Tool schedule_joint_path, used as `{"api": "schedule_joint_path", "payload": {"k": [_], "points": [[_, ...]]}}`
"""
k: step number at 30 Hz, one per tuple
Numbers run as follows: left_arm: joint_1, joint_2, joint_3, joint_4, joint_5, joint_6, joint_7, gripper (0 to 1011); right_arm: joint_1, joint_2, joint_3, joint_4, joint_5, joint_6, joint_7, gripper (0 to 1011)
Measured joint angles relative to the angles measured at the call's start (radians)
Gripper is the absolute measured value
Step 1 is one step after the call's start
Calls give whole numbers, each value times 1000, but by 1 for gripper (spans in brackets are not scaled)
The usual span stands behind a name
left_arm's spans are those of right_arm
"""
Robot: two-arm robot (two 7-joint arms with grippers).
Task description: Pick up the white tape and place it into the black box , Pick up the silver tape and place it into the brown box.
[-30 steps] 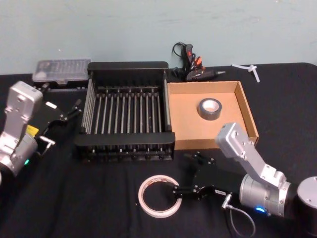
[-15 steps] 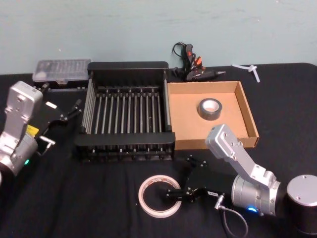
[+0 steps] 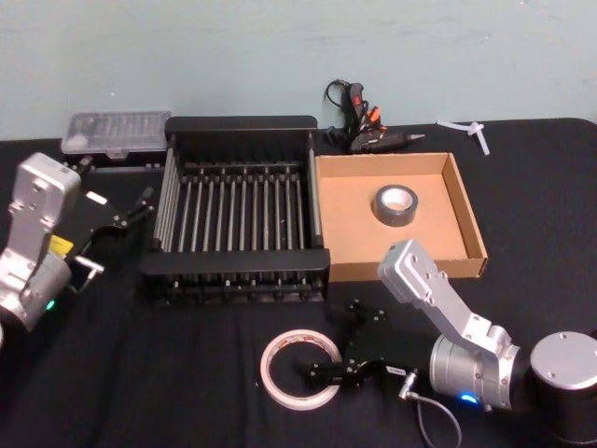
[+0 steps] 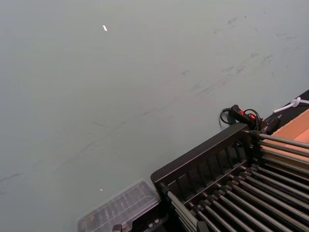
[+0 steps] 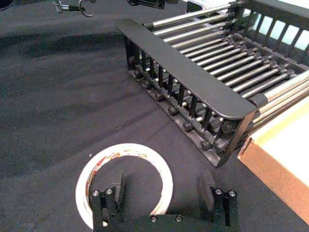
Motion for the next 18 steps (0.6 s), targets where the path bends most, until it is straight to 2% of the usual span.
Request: {"api": "schedule_joint_path", "payload": {"k": [18], "points": [[0,0,0,0,0,0,0,1001,3,-8,-6,12,-5,10,-5,1002]]}}
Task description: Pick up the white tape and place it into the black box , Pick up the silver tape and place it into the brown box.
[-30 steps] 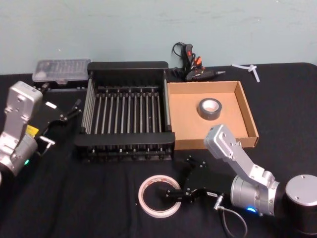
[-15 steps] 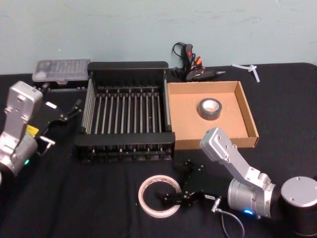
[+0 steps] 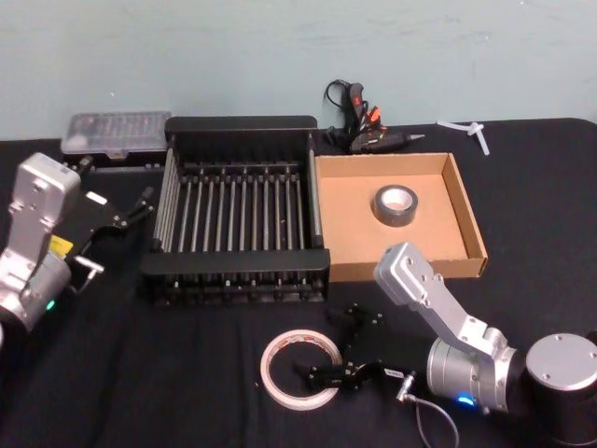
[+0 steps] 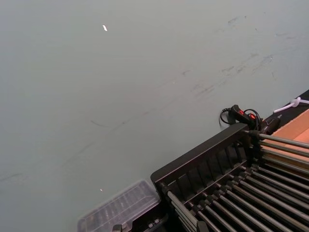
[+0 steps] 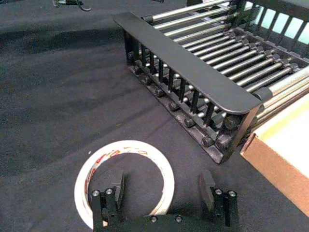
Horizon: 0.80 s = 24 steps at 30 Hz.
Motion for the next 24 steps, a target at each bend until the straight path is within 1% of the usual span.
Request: {"api": "schedule_joint_path", "payload": {"k": [24], "points": [[0,0,0,0,0,0,0,1001,-10,-1,-2,-5,-11,8,-8,1002]]}}
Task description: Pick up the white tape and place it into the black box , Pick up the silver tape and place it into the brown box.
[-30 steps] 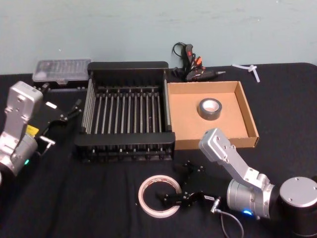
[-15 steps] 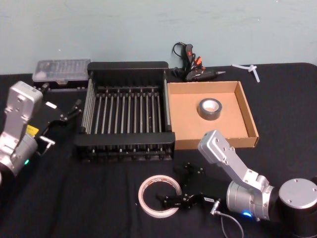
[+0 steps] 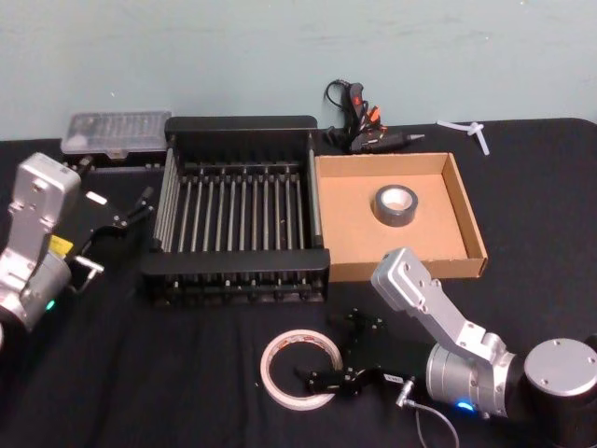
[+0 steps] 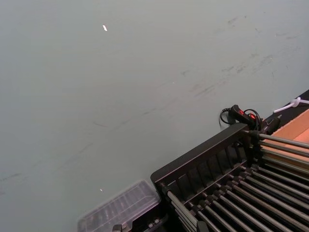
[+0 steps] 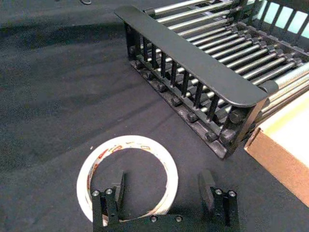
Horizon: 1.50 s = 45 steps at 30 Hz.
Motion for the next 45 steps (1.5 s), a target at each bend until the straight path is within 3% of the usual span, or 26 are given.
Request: {"api": "schedule_joint_path", "payload": {"k": [14,19,39,45], "points": [[0,0,0,0,0,0,0,1001,0,0,0,-1,0,0,1,1002],[0,0,0,0,0,0,0,1001,0,0,1,-1,1,0,1,942],[0,0,0,0,0,0,0,1001,0,0,1,-1,3,-1,2,357],[0,0,0,0,0,0,0,1001,0,0,1,-1,3,-1,2,138]]}}
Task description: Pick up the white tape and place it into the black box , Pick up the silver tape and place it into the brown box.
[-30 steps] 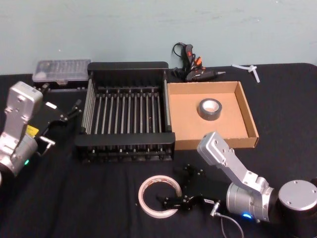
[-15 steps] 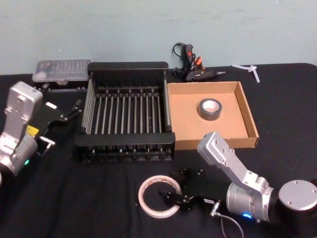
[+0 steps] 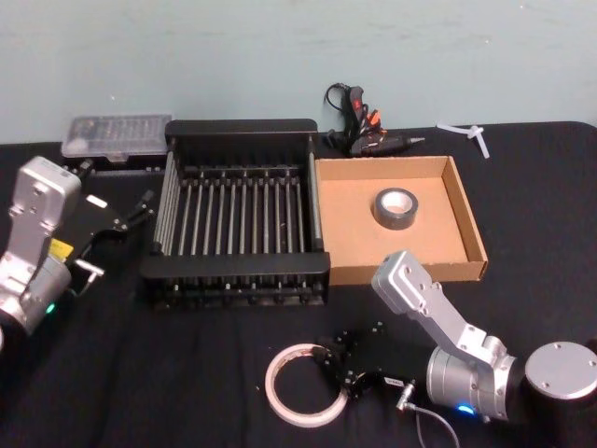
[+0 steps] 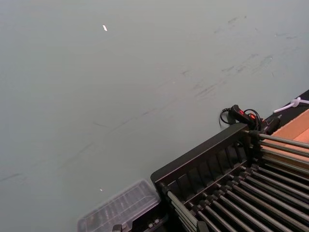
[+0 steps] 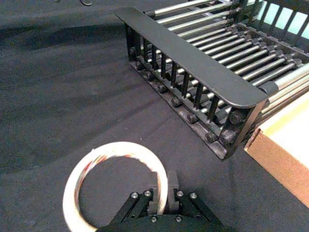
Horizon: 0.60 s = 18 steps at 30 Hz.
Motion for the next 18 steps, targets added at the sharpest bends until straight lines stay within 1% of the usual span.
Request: {"api": "schedule_joint_path", "payload": {"k": [3,11,18], "points": [[0,0,0,0,0,0,0,1002,0,0,0,0,0,0,0,95],[0,0,0,0,0,0,0,1001,0,0,0,0,0,0,0,94],[0,0,0,0,0,0,0,1001,0,6,12,-3,25,-6,18,94]]}}
